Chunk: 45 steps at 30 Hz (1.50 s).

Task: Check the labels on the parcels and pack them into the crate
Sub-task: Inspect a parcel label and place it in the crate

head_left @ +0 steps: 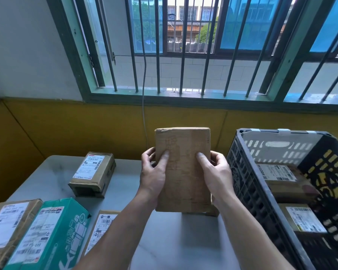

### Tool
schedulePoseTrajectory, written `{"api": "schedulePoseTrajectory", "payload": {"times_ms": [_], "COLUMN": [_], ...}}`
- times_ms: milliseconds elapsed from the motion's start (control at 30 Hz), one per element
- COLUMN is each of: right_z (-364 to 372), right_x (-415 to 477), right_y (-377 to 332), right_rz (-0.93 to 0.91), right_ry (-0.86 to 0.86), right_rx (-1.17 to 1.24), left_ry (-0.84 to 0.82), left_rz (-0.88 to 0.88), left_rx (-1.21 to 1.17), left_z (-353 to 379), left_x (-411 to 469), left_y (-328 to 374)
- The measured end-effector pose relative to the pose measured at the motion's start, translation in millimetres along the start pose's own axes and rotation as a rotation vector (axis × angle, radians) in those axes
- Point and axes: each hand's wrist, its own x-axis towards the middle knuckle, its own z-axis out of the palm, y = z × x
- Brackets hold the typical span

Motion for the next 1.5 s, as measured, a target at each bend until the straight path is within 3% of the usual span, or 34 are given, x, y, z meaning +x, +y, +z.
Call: {"api": "schedulePoseTrajectory", "payload": {"times_ms": [233,900,1500], "right_z": [0.3,2.6,0.6], "right_x": [-3.8,-7.1,-6.6], "right_y": [-4.8,-9.5,-10.4], "right_rz": [-0.029,-0.090,-0.008], "right_ry": [-0.069,-0.012,-0.036], "right_rx": [0.057,0.134,0.087], "left_ry": [-0.015,0.028,-0.004], "left_rz": [-0.005,-0.026,-0.011], "left_rx": [-0.006,0.024,0.029], "left_z": [0.8,0.7,2.5], "left_x": [-0.4,-4.0,-12.8], "left_y": [3.4,8.7,14.2]}}
